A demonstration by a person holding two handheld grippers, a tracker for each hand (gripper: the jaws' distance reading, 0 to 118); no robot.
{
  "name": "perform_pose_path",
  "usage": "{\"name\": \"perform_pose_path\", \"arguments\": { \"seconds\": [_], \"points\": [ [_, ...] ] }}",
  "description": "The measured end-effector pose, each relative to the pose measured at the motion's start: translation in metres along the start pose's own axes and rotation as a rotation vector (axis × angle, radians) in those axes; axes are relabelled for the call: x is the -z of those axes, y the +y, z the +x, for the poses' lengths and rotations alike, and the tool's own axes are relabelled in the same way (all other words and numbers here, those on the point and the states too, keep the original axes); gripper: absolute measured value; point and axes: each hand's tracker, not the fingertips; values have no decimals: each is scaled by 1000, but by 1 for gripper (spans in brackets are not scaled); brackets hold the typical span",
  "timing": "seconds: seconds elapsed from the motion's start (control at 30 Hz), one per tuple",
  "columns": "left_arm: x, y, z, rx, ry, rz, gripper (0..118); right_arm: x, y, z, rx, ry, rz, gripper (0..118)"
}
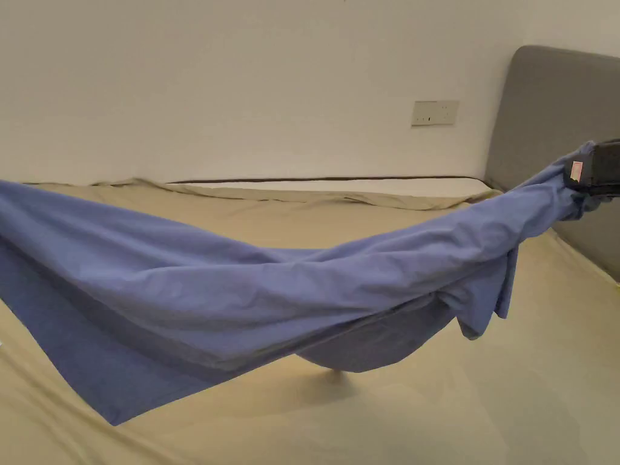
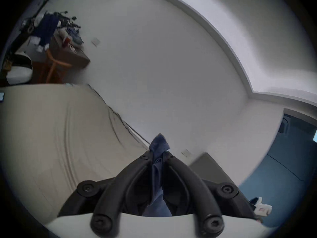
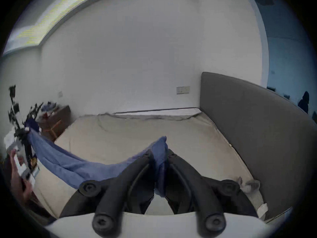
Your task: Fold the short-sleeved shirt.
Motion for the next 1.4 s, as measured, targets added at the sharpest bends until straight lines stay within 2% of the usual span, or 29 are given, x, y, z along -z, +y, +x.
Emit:
{"name": "perform_pose_path", "arguments": {
  "seconds": [0.07, 0.13, 0.27, 0.3, 0.43, 0.53, 0.63, 0.73, 0.77, 0.83, 0.9, 1.03, 1.07, 1.17, 1.27, 1.33, 1.4],
  "points": [
    [11, 17, 8, 11, 4, 16, 9, 15, 24, -1, 61, 5, -2, 10],
    [32, 34, 22, 52, 45, 17, 9, 31, 50, -4, 66, -5, -5, 10],
    [86, 76, 27, 50, 109, 9, 9, 76, 103, -1, 220, -17, -73, 10],
    [103, 90, 24, 6, 133, -9, 9, 86, 116, -4, 225, -16, -72, 10],
    [159, 108, 47, 122, 164, -18, 9, 119, 160, -25, 151, -103, -82, 10],
    [190, 118, 59, 145, 181, -20, 9, 138, 178, -32, 166, -131, -87, 10],
    [213, 123, 63, 178, 172, -32, 9, 155, 188, -36, 149, -153, -85, 10],
    [228, 126, 48, 148, 140, -42, 9, 169, 189, -31, 177, -128, -68, 10],
    [226, 120, 46, 283, 95, 32, 9, 173, 185, -30, 183, -122, -67, 10],
    [231, 113, 30, 258, 88, 22, 9, 185, 171, -28, 161, -99, -78, 10],
    [234, 98, 11, 258, 82, 4, 9, 198, 147, -24, 102, -102, -125, 10],
    [234, 58, -35, 230, 102, -94, 9, 217, 71, -9, 87, -46, -215, 10],
    [229, 45, -48, 225, 92, -122, 9, 219, 47, -6, 58, -21, -255, 10],
    [208, 7, -80, 237, 81, -203, 9, 217, -22, 5, 83, -3, -332, 10],
    [173, -33, -108, 252, 74, -259, 9, 200, -91, 10, 59, 36, -412, 10],
    [142, -57, -125, 197, 77, -318, 9, 184, -135, 14, 49, 59, -453, 10],
    [117, -74, -139, 167, 98, -372, 9, 164, -168, 22, 79, 63, -482, 10]
  ]
}}
